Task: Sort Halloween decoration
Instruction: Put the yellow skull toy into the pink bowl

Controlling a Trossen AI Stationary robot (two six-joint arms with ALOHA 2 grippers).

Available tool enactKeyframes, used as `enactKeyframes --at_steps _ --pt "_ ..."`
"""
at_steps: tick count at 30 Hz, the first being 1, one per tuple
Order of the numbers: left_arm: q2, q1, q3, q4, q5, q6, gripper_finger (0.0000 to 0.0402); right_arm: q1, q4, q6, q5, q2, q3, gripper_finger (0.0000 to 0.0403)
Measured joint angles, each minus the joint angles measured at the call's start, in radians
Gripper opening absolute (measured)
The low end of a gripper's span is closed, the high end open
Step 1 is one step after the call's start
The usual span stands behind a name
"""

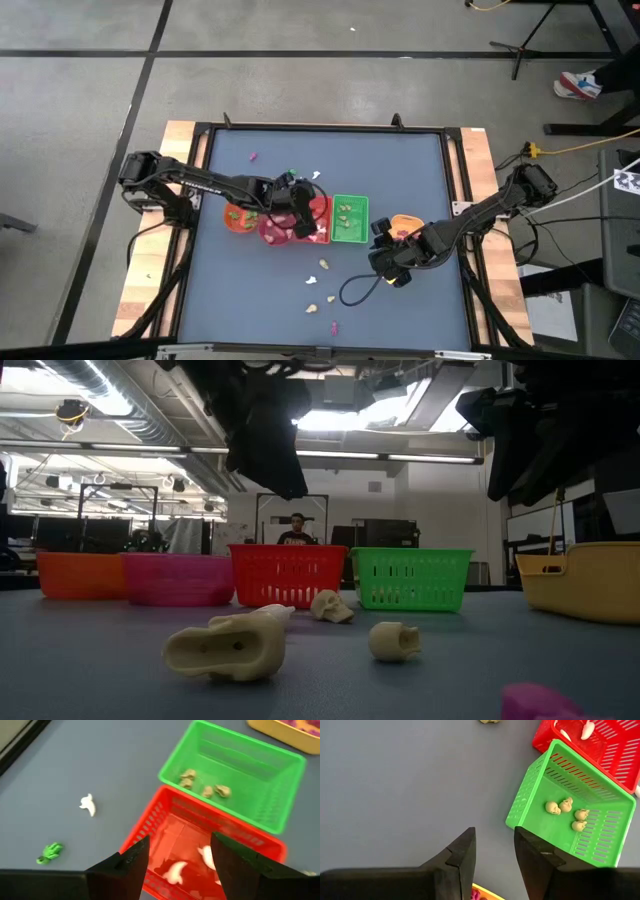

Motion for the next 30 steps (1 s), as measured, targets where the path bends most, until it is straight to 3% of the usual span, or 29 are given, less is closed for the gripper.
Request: enactKeyframes --at_steps 7,24,30 --pt "0.000 0.118 0.000 0.000 0.016 0.055 0.0194 -0.001 0.000 0.000 0.000 0.000 0.000 0.0134" --pt "0.023 0.448 0.002 -0.022 0.259 0.390 0.0195 -0.029 -0.005 0.000 -0.004 0.000 0.000 0.0134" --pt "0.058 0.525 0.002 -0.100 0.273 0.421 0.0195 -0.028 0.000 0.000 -0.009 0.000 0.000 0.0134"
